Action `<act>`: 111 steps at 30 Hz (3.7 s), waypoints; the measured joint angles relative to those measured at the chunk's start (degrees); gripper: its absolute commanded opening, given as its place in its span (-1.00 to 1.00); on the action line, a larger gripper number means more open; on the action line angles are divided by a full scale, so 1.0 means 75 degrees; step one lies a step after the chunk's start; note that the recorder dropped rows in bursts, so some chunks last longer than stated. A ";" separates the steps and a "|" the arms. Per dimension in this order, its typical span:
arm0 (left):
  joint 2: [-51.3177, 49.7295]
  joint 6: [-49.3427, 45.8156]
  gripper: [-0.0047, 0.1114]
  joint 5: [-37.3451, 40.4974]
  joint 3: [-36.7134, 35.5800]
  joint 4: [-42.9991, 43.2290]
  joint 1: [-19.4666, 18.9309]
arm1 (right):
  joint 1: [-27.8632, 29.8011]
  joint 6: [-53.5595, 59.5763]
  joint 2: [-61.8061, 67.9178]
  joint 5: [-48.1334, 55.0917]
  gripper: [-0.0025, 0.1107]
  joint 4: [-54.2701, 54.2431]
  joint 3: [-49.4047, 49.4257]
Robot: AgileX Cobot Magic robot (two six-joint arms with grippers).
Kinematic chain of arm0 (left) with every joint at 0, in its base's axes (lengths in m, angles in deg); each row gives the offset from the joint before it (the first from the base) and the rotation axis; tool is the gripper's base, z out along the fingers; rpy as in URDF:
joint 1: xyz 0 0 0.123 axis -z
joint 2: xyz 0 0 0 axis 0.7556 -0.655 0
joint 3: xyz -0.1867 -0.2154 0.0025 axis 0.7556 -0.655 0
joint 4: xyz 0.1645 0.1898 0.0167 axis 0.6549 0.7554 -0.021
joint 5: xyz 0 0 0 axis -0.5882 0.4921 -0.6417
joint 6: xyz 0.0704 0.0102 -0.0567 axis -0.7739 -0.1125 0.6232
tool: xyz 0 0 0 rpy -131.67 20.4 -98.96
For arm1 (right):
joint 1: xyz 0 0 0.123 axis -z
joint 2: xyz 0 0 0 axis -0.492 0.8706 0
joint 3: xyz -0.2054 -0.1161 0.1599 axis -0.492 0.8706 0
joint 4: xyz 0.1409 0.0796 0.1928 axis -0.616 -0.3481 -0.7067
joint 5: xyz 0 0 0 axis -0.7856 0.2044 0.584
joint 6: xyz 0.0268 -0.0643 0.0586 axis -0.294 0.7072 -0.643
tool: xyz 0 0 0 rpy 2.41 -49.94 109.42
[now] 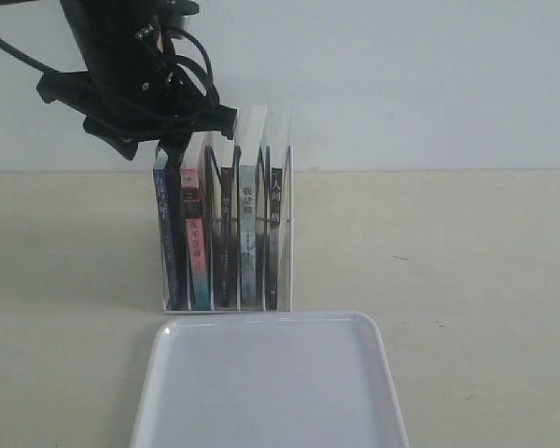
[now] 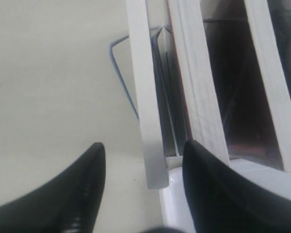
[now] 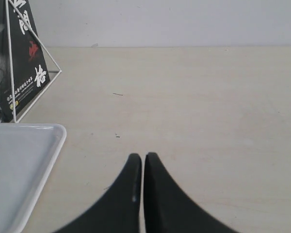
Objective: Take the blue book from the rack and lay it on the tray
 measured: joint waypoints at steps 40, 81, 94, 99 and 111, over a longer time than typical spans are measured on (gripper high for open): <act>-0.0389 -0.0031 -0.37 0.0025 -0.0077 0.0029 -0.0003 | 0.0000 0.0000 0.0000 -0.0044 -0.93 0.0000 0.0000; 0.0798 -0.0187 -0.78 0.0321 -0.0084 -0.0203 -0.0003 | 0.0000 0.0000 0.0000 -0.0044 -0.93 0.0000 0.0000; 0.1049 -0.0315 -0.85 0.0338 -0.0113 -0.0203 -0.0003 | 0.0000 0.0000 0.0000 -0.0044 -0.93 0.0000 0.0000; 0.1508 -0.0332 -0.85 0.0381 -0.0131 -0.0221 -0.0003 | 0.0000 0.0000 0.0000 -0.0044 -0.93 0.0000 0.0000; 0.2983 -0.0332 -0.85 0.0483 -0.0131 -0.0761 -0.0003 | 0.0000 0.0000 0.0000 -0.0044 -0.93 0.0000 0.0000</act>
